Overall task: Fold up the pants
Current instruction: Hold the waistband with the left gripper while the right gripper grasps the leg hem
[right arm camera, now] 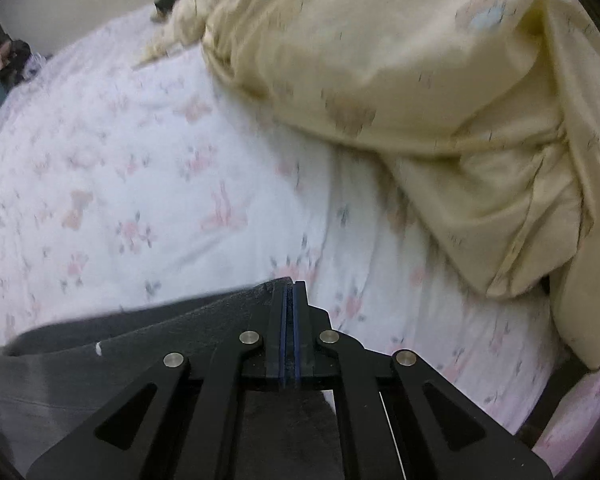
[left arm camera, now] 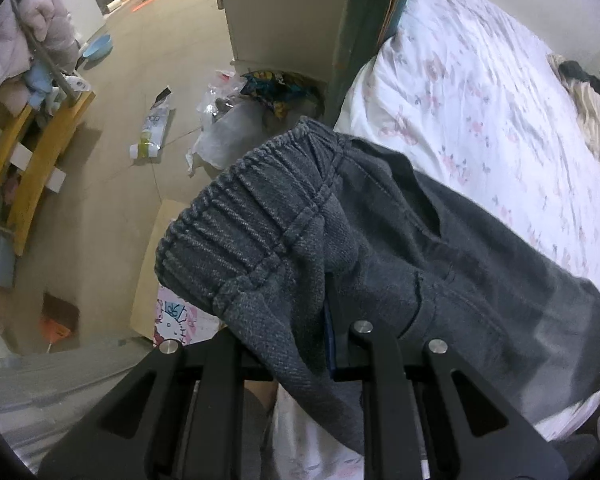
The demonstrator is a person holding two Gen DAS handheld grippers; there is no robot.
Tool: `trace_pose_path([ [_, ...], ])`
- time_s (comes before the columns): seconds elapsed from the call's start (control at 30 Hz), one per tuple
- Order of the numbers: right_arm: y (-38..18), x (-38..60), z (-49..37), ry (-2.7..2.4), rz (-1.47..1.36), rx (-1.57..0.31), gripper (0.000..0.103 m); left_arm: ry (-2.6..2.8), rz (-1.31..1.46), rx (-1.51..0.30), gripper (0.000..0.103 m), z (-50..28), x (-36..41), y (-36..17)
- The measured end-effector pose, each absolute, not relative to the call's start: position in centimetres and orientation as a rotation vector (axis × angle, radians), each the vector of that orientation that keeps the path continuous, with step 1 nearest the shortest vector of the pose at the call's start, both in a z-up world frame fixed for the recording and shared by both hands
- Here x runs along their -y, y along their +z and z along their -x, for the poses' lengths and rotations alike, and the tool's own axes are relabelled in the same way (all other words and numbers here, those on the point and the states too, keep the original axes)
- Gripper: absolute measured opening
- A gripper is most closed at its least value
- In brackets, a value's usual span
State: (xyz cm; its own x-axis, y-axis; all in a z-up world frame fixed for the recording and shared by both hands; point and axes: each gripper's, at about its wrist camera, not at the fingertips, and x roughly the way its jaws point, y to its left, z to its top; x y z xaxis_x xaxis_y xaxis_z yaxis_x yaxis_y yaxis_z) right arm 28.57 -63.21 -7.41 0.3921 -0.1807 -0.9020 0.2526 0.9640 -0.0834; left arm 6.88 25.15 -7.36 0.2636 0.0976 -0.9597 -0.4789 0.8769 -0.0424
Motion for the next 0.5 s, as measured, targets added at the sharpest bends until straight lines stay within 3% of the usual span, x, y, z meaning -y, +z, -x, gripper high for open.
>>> trace_pose_path([
  [0.23,-9.7,63.9,-31.0,-0.334,-0.078,-1.066,0.001,0.428,0.300,-1.280,0.013,-7.1,-24.6,-8.0],
  [0.3,-12.5,63.4,-31.7,-0.414,-0.018,-1.134,0.000,0.436,0.290,-1.285,0.013,-7.2,-24.3,-8.1],
  [0.33,-14.0,63.3,-32.0,-0.440,0.004,-1.211,0.009,0.436,0.292,-1.283,0.013,-7.2,-24.3,-8.1],
  [0.37,-15.0,63.4,-31.9,-0.438,-0.001,-1.278,0.008,0.435,0.293,-1.280,0.013,-7.2,-24.3,-8.0],
  [0.5,-13.7,63.0,-31.0,-0.457,0.023,-1.334,0.009,0.432,0.309,-1.263,0.013,-7.1,-24.3,-7.8],
])
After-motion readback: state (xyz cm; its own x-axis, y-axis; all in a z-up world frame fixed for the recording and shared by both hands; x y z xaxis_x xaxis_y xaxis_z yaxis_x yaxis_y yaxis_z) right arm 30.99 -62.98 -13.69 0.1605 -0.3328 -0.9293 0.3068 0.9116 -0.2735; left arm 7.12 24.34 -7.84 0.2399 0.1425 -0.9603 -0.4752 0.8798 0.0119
